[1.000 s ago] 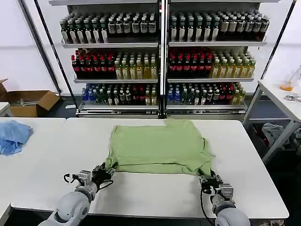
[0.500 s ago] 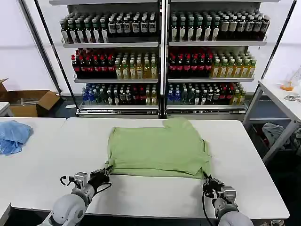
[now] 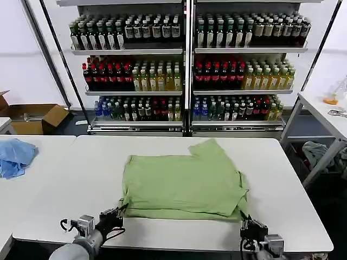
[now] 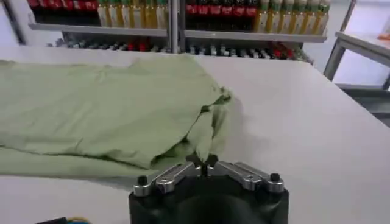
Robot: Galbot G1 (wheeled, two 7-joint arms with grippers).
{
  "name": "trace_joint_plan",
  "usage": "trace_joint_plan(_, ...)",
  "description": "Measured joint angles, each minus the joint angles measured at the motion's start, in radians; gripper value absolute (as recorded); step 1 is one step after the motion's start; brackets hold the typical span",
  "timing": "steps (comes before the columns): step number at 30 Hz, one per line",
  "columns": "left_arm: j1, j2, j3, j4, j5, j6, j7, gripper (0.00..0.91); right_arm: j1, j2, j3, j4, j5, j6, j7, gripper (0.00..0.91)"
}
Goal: Fold and organize the clothes.
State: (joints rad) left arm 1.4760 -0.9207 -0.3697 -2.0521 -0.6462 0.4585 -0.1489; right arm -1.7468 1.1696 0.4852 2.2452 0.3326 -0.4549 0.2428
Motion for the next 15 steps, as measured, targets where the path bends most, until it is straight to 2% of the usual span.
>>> trace_joint_plan(1, 0.017, 0.001, -0.006, -0.014, 0.005, 0.001, -0.002, 0.907, -0.018, 0.002, 0.001, 0.012, -0.008, -0.002, 0.001, 0.907)
trace_joint_plan(7, 0.104, 0.004, -0.024, -0.076, 0.03, 0.009, -0.002, 0.907, -0.099, 0.003, 0.019, 0.077, -0.052, -0.01, 0.0, 0.907)
trace_joint_plan(15, 0.142, 0.026, -0.062, -0.129, 0.038, 0.019, -0.014, 0.907, -0.123, -0.023, 0.083, 0.14, -0.058, 0.0, 0.001, 0.907)
